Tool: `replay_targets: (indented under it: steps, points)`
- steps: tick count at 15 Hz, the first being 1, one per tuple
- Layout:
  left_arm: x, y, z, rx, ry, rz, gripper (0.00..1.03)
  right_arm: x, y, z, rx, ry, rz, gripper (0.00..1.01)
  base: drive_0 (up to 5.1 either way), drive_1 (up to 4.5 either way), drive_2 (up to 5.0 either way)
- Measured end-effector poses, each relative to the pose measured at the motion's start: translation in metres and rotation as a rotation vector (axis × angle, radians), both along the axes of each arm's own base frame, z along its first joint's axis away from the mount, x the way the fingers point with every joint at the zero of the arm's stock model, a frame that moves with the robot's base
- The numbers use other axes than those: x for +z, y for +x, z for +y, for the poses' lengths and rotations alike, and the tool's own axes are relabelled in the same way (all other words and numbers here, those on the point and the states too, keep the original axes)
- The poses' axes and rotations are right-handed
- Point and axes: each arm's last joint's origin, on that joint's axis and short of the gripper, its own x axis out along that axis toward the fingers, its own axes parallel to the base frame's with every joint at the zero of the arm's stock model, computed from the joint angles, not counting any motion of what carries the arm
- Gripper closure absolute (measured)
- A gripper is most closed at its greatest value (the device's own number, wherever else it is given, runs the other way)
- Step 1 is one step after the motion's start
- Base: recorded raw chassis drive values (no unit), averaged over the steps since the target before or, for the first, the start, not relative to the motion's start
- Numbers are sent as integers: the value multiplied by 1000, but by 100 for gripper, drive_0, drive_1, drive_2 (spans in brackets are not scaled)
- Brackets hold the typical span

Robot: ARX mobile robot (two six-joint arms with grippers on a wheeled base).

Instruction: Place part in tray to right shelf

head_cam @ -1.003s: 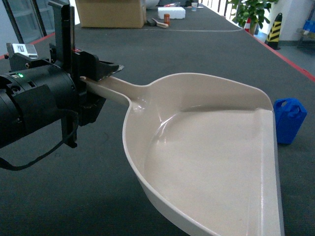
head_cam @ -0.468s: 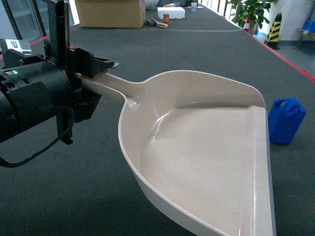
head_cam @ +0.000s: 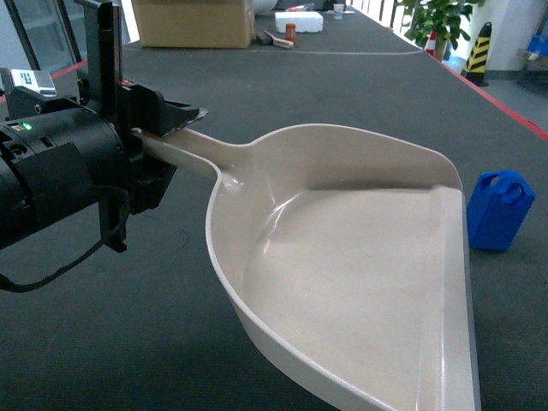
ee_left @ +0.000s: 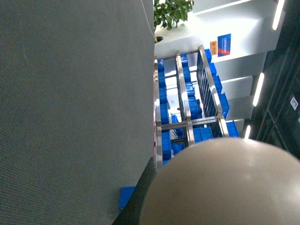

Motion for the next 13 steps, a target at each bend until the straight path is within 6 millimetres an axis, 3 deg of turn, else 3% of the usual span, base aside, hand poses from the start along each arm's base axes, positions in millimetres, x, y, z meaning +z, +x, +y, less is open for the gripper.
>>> replay_targets:
  steps: [3, 6, 10, 13]
  points:
    - [0, 0, 0, 0, 0, 0, 88, -7, 65, 4, -6, 17, 87, 3, 0, 0, 0]
    - [0, 0, 0, 0, 0, 0, 88, -20, 114, 9, -30, 34, 184, 3, 0, 0, 0]
    - [0, 0, 0, 1, 1, 0, 88, -31, 139, 9, -71, 61, 260, 3, 0, 0, 0]
    - [0, 0, 0, 0, 1, 0, 88, -52, 150, 13, -88, 95, 350, 3, 0, 0, 0]
